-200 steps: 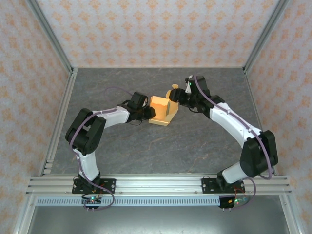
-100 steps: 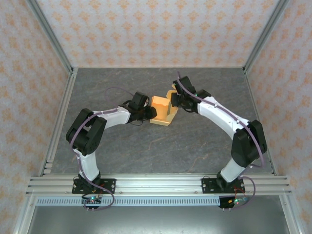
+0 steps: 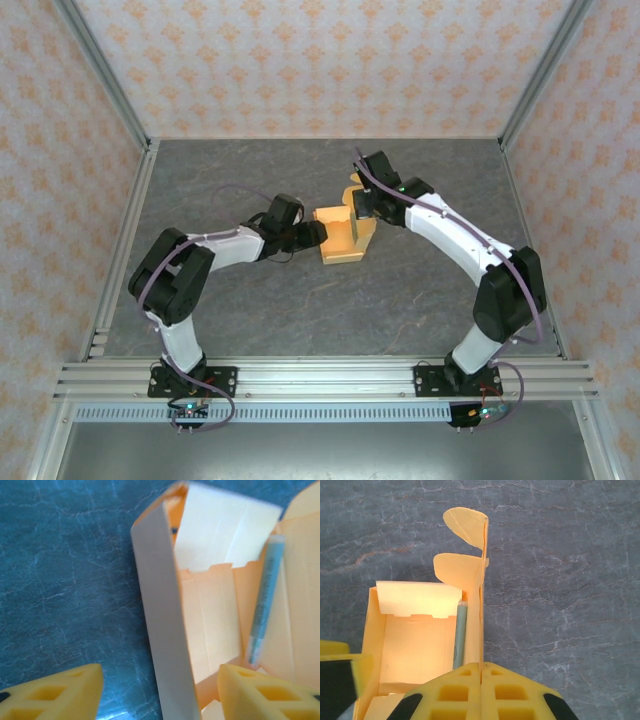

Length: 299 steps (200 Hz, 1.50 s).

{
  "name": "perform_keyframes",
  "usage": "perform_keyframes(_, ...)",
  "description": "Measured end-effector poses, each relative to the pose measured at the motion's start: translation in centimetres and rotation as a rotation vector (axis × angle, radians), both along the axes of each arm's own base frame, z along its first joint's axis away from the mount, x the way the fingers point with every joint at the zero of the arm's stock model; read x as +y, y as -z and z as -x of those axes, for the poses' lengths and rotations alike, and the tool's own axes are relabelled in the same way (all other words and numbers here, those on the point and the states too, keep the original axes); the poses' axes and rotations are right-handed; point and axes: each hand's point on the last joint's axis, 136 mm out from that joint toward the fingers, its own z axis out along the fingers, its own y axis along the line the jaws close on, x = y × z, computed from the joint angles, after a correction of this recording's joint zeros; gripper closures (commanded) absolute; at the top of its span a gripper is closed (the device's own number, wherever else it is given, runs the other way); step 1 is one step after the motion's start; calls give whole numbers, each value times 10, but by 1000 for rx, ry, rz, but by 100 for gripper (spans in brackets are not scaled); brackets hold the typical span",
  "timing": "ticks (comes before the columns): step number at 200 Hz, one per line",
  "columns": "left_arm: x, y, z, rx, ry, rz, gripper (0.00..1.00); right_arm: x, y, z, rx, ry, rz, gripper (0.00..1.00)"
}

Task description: Fold the paper box

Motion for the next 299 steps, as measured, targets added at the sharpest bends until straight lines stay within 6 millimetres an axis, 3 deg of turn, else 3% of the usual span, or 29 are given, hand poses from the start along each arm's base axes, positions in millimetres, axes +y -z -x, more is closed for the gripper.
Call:
perform_keyframes(37,5,-32,2,-120,94,-70,27,5,-3,4,3,-143,72,99)
perform_keyframes(64,12,-36,3,-160,179,-164,27,11,-3,10,14,-275,115,100)
perform_keyframes(105,17,-26,-10,-159,310,-242,28,17,-1,16,36,-435,110,100)
perform_keyframes(147,0,-6,-16,-147,452,-252,29,8,-2,11,49,-481,45,100)
perform_keyframes(191,-19,0,-31,-158,531,-230,34,2,-3,9,59,-488,-2,100)
perform_keyframes(267,-43,6,-41,-163,628,-214,59,-4,-5,1,69,-469,-29,100)
perform_keyframes(299,-46,12,-44,-149,634,-230,62,-6,-4,-3,73,-456,-36,100)
